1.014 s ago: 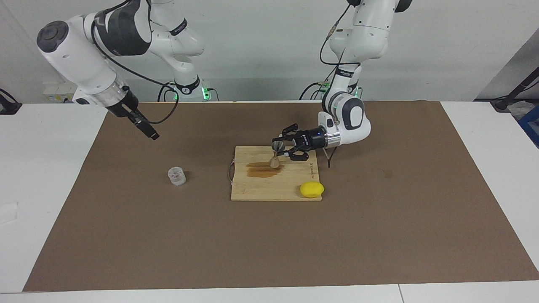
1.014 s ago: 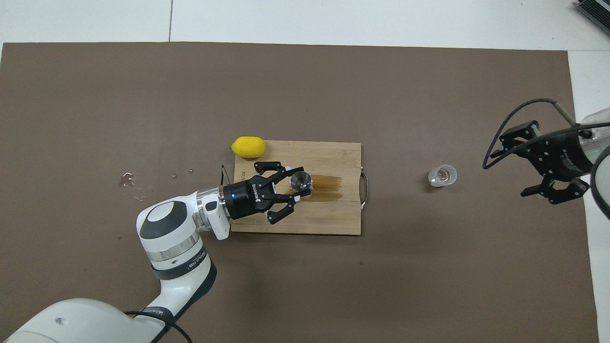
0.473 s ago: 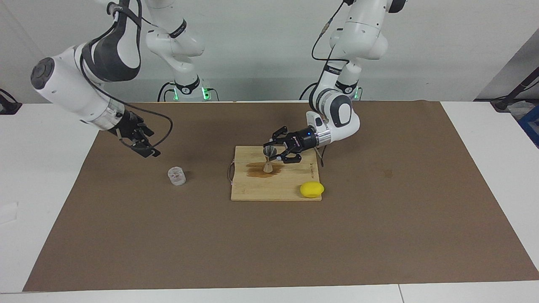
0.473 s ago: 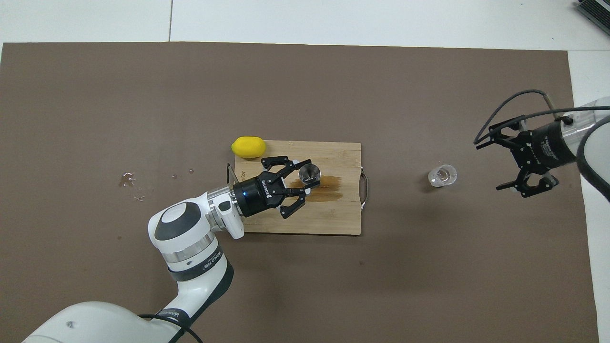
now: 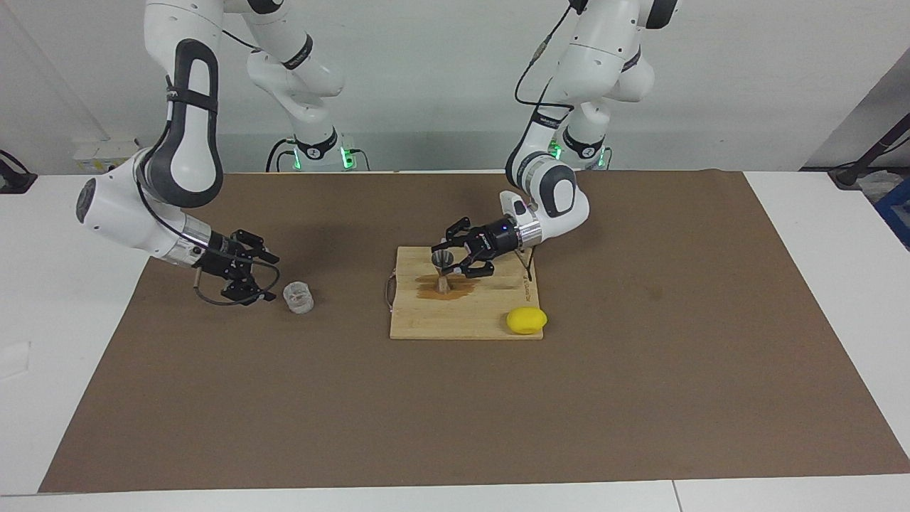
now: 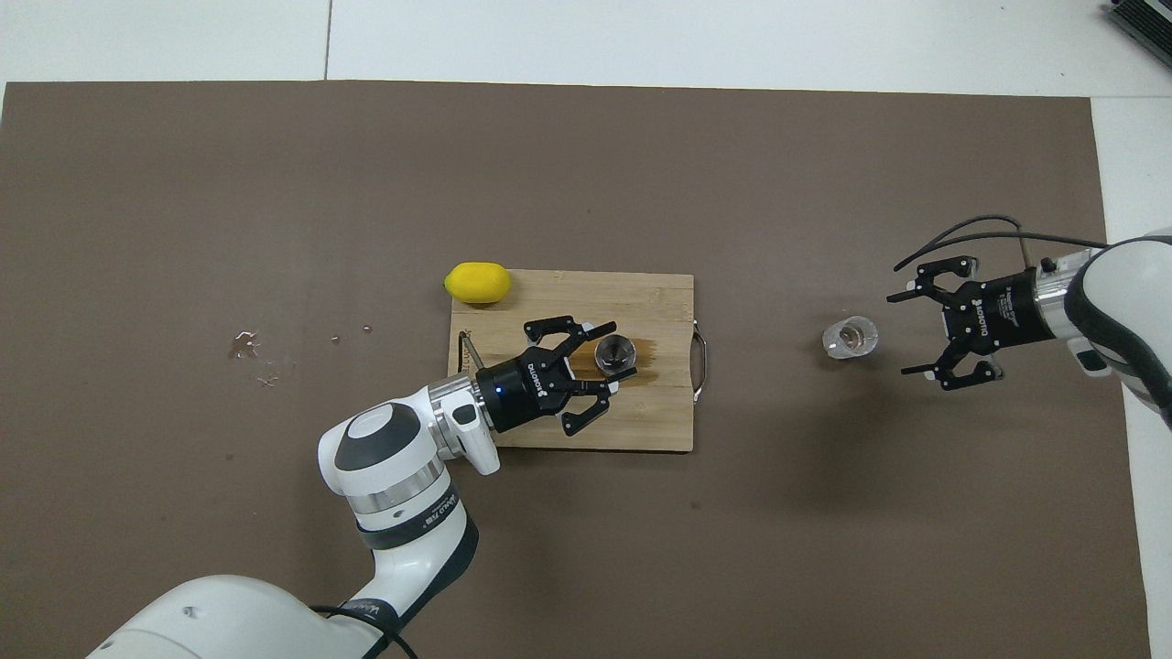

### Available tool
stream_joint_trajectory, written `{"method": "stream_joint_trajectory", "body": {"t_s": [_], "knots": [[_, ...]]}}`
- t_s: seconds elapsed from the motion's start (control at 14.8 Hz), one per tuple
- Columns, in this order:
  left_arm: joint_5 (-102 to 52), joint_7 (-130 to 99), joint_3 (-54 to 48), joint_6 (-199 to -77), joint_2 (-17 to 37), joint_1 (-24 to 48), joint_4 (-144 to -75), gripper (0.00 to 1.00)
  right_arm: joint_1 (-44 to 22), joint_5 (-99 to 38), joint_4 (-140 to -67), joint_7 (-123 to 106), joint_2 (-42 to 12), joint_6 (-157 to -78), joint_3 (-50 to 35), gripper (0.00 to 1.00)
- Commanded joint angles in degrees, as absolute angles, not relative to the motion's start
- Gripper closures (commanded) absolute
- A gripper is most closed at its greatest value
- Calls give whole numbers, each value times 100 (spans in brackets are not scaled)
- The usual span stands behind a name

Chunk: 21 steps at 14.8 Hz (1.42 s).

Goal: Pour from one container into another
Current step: 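Set the metal cup down while the right gripper reaches the glass cup, then withdraw the left gripper while the right gripper grasps the glass cup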

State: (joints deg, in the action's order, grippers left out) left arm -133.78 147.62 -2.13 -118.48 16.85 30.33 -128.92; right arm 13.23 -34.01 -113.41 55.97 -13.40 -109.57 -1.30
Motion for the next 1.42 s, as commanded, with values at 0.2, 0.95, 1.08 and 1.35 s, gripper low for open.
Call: {"method": "stream_joint_trajectory", "body": {"t_s": [0.2,0.95,1.08,1.35], "knots": [[-13483,14915,-123,-11409,1617,2901,-13209,0,1573,-3771,-11294,4870,-1880,-11136,-193,3],[-11657,14906,-97,-10995,801,1662,-14395,0,1424,-4131,-11347,4605,-2039,-11153,-202,5],[-10833,14906,-97,-10978,712,1198,-14493,0,1406,-4131,-11364,4597,-2030,-11162,-202,6],[-8769,14898,-88,-10732,650,-41,-14590,0,1389,-4210,-11399,4588,-2021,-11171,-202,8]]}}
